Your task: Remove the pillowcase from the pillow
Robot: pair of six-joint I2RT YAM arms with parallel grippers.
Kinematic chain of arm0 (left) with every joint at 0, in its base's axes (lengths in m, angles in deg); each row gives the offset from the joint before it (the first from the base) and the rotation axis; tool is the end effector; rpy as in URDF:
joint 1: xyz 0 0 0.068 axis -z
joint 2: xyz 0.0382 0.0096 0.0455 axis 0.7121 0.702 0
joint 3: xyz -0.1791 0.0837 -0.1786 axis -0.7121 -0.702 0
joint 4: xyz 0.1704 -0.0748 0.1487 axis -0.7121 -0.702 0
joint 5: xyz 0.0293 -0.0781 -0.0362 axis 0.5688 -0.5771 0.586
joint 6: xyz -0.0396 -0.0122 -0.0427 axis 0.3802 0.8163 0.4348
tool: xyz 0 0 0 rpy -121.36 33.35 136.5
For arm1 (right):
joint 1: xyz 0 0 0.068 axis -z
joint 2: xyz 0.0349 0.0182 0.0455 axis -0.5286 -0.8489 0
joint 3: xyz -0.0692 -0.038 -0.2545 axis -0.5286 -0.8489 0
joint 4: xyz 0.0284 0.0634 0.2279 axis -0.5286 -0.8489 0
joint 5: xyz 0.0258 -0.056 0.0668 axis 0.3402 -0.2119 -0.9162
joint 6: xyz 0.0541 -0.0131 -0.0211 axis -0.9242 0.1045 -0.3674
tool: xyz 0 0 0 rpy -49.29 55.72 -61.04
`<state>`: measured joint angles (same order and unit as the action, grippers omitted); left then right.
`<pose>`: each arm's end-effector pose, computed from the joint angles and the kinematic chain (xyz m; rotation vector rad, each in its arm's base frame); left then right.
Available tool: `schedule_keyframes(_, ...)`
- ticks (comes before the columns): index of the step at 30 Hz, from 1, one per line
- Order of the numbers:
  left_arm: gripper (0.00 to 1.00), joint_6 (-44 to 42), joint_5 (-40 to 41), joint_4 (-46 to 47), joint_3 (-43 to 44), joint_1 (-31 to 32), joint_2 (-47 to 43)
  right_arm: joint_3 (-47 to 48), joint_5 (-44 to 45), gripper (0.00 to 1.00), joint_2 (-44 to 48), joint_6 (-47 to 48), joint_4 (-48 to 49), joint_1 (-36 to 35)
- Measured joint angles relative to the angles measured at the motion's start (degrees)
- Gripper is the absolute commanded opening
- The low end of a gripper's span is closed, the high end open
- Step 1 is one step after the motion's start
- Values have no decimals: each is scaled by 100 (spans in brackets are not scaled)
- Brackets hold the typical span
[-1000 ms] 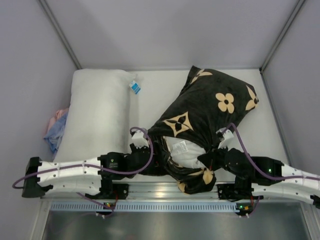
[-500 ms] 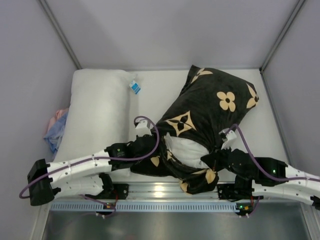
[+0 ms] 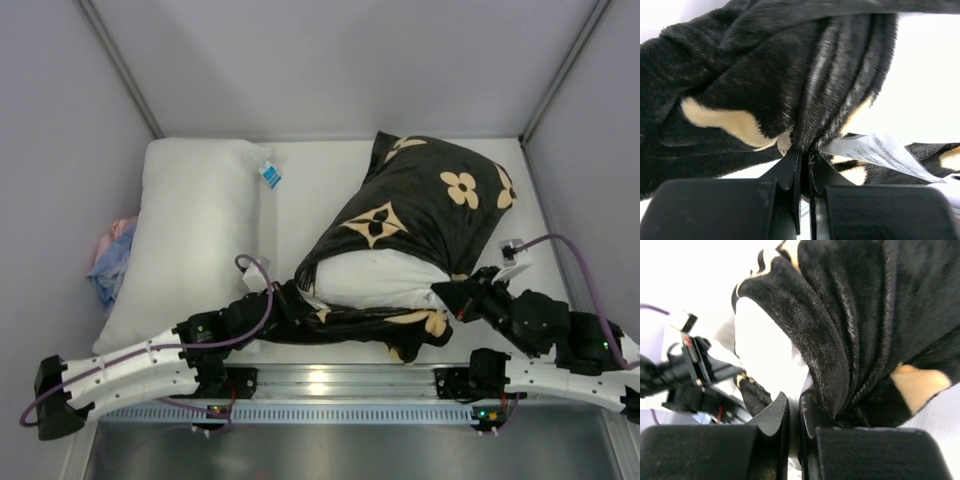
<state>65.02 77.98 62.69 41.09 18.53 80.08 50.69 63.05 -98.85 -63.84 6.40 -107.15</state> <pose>0.0748 -0.1182 0.2140 -0.3078 2.2138 -0.9993 0.0371 0.0319 0.3164 0.0059 1.8977 0.8413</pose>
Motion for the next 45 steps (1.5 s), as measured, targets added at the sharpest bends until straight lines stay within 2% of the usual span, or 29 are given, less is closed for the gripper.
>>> schedule_keyframes(8,0,289,4,485,0,33,319,774,304,0,205,293,-494,0)
schedule_keyframes(15,0,214,568,-293,-317,-92,975,1801,973,0,337,501,-260,7)
schedule_keyframes(21,0,-50,529,-83,-398,-236,1377,2006,883,0,289,763,-181,13)
schedule_keyframes(22,0,-107,501,-31,-389,-238,1419,2013,704,3,122,872,-184,17)
schedule_keyframes(23,0,-192,470,17,-376,-240,1467,2052,378,10,-133,1014,-177,35)
schedule_keyframes(24,0,-267,446,57,-356,-240,1499,2090,-20,24,-509,1161,-101,46)
schedule_keyframes(26,0,-407,415,129,-323,-243,1532,2050,-879,37,-1443,1397,232,50)
schedule_keyframes(27,0,-459,396,179,-319,-243,1552,1945,-1320,54,-1961,1515,501,26)
schedule_keyframes(29,0,-503,376,225,-319,-243,1578,1580,-2002,65,-2861,1696,1032,-76)
schedule_keyframes(30,0,-509,352,240,-319,-245,1587,1390,-2236,77,-3250,1779,1154,-155)
schedule_keyframes(33,0,-507,297,326,-356,-251,1554,1211,-2549,93,-4087,1987,1158,-468)
schedule_keyframes(36,0,-507,275,356,-450,-254,1381,1353,-2503,100,-4656,2208,1213,-981)
schedule_keyframes(39,0,-509,254,363,-531,-254,1161,1692,-2260,100,-5230,2402,1233,-1360)
schedule_keyframes(45,0,-511,201,363,-549,-254,1036,1788,-1384,99,-6129,2758,1261,-1434)
